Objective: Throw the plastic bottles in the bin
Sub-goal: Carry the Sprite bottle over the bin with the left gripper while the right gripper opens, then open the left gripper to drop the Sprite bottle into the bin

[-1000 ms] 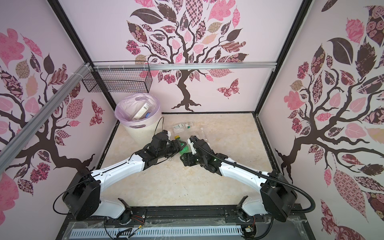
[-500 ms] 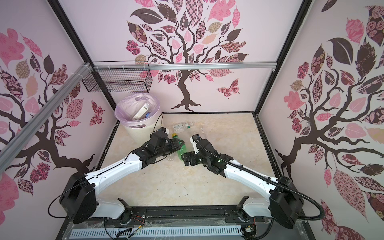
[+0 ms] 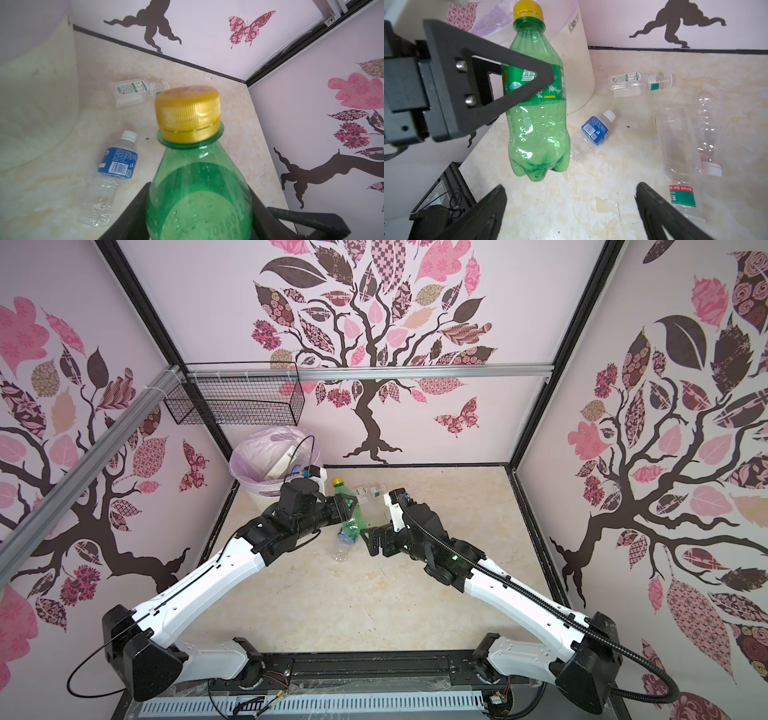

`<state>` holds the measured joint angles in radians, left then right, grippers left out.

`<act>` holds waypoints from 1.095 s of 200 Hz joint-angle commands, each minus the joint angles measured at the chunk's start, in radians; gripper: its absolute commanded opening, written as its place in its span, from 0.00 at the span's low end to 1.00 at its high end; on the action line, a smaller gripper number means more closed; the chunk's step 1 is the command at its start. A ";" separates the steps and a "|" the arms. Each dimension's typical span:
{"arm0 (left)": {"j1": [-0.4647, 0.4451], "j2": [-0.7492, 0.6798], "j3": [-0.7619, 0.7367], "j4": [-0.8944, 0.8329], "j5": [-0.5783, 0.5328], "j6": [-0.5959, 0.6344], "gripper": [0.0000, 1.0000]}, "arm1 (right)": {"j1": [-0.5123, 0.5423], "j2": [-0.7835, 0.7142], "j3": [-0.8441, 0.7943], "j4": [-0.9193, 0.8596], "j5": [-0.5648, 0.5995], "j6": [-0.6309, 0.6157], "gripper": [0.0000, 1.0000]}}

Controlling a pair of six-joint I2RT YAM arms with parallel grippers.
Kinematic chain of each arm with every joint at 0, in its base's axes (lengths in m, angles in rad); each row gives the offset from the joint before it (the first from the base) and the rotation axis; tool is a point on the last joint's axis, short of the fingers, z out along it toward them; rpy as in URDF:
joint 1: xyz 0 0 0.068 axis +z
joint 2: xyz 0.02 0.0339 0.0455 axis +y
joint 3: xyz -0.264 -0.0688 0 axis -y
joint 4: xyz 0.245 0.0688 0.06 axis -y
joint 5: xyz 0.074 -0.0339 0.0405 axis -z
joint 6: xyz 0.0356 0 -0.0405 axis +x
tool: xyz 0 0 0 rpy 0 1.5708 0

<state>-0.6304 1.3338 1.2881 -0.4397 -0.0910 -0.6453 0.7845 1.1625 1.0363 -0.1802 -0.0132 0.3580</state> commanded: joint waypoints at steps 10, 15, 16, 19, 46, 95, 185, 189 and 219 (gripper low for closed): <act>0.056 -0.022 0.170 -0.128 -0.060 0.161 0.57 | 0.007 -0.011 0.114 -0.025 0.008 -0.030 1.00; 0.067 -0.022 0.190 -0.140 -0.067 0.178 0.57 | 0.008 -0.006 0.128 -0.025 0.007 -0.031 0.99; 0.070 -0.021 0.194 -0.141 -0.068 0.181 0.57 | 0.008 -0.005 0.130 -0.025 0.006 -0.032 0.99; 0.079 -0.021 0.213 -0.148 -0.069 0.189 0.57 | 0.007 -0.002 0.138 -0.025 0.003 -0.034 1.00; 0.146 -0.001 0.358 -0.199 -0.104 0.291 0.57 | 0.008 0.042 0.228 -0.026 -0.026 -0.045 0.99; 0.309 0.086 0.628 -0.251 -0.101 0.406 0.57 | 0.007 0.107 0.380 -0.028 -0.057 -0.050 1.00; 0.415 0.230 0.841 -0.185 -0.217 0.535 0.59 | 0.008 0.143 0.346 0.016 -0.077 -0.052 1.00; 0.428 0.244 0.821 -0.190 -0.200 0.517 0.59 | 0.007 0.144 0.340 0.017 -0.077 -0.051 0.99; 0.459 0.377 0.788 -0.383 -0.172 0.430 0.89 | 0.008 0.144 0.325 0.013 -0.076 -0.055 0.99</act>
<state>-0.1829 1.5871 2.1128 -0.6456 -0.2859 -0.1448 0.7845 1.2903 1.3685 -0.1791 -0.0826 0.3126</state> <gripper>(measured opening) 0.774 0.995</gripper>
